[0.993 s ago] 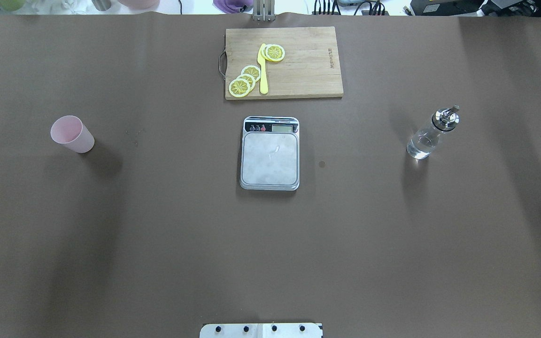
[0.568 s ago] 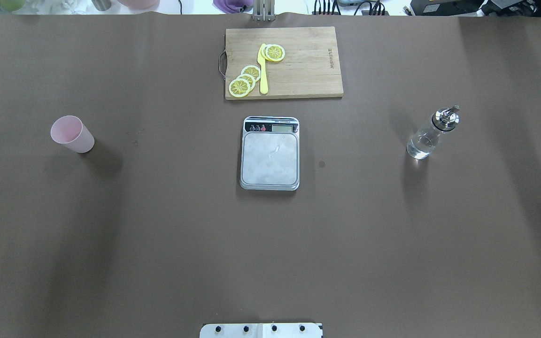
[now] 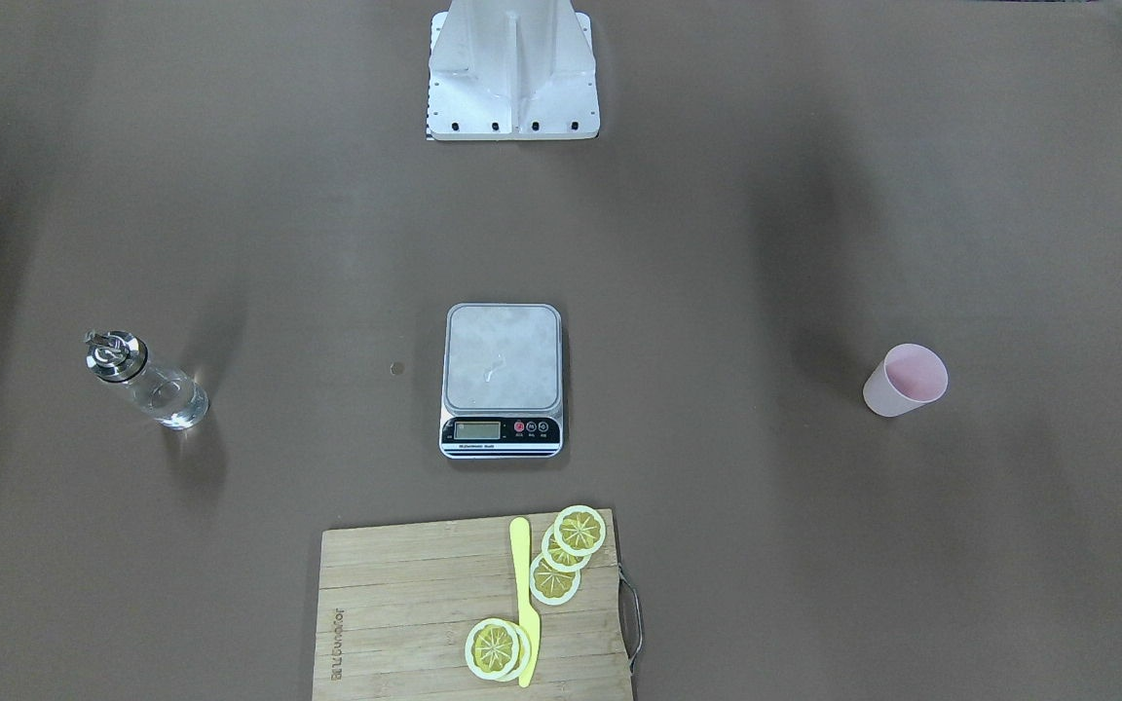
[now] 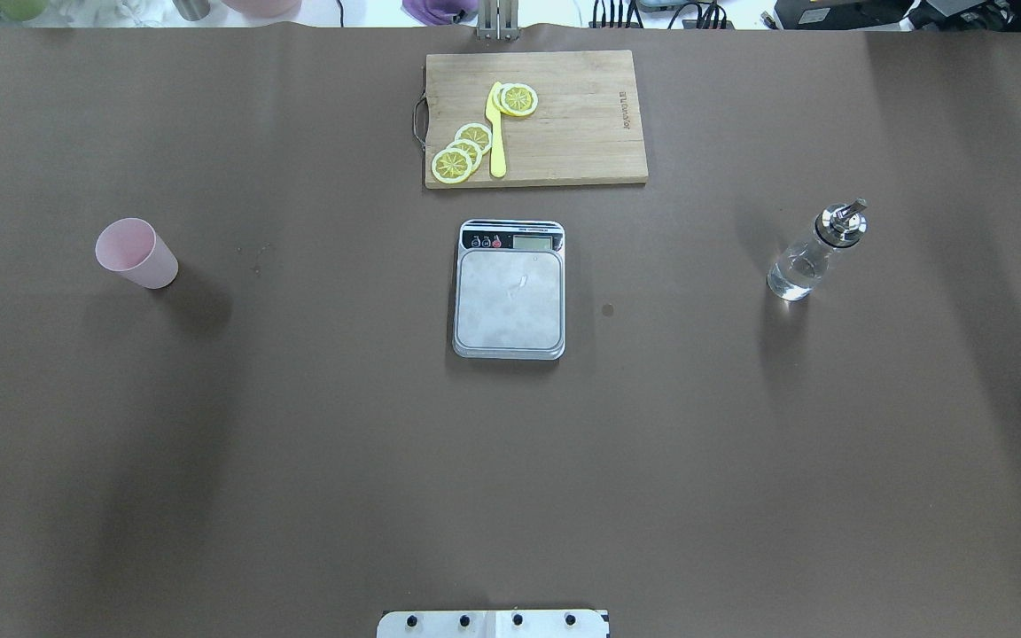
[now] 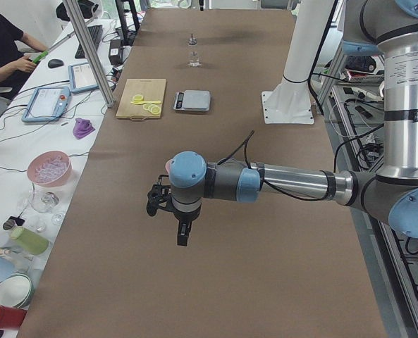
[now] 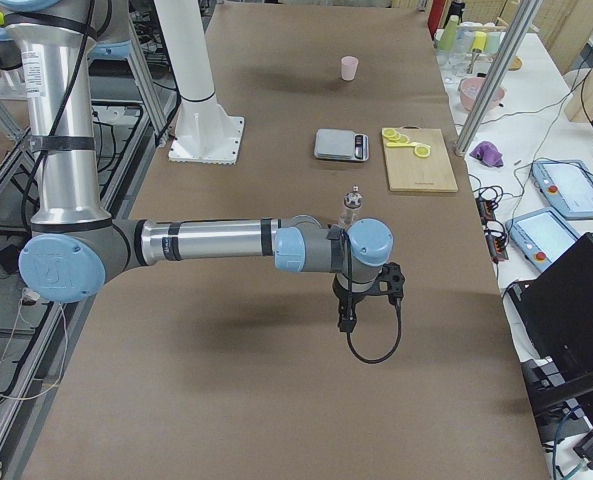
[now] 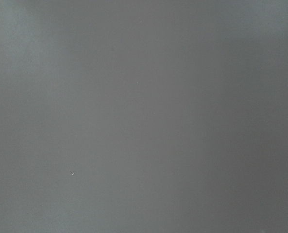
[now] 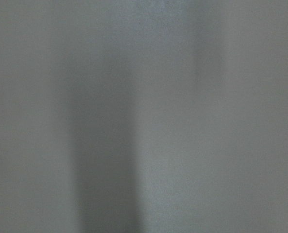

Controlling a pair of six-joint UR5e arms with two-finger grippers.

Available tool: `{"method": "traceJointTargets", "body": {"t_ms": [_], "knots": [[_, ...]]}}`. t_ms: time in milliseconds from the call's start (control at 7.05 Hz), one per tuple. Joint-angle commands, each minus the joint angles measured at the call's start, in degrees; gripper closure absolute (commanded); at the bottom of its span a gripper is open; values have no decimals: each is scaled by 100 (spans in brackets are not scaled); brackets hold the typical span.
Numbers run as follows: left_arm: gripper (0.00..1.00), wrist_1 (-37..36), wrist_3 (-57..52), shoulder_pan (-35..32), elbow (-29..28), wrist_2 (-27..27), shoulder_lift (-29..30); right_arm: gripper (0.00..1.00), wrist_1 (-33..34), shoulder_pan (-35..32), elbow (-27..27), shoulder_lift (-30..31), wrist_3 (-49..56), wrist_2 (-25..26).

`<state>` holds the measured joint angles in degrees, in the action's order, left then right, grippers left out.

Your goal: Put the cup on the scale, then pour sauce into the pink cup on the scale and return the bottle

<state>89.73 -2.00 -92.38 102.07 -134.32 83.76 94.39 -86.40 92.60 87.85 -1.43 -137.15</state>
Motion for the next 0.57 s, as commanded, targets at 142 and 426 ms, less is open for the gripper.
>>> {"method": "traceJointTargets", "body": {"t_ms": [142, 426], "knots": [[2, 19, 33, 1, -3, -6, 175, 0, 0, 0, 118, -58, -7, 13], [2, 27, 25, 1, 102, -15, 176, 0, 0, 17, 215, -67, 11, 39]]}}
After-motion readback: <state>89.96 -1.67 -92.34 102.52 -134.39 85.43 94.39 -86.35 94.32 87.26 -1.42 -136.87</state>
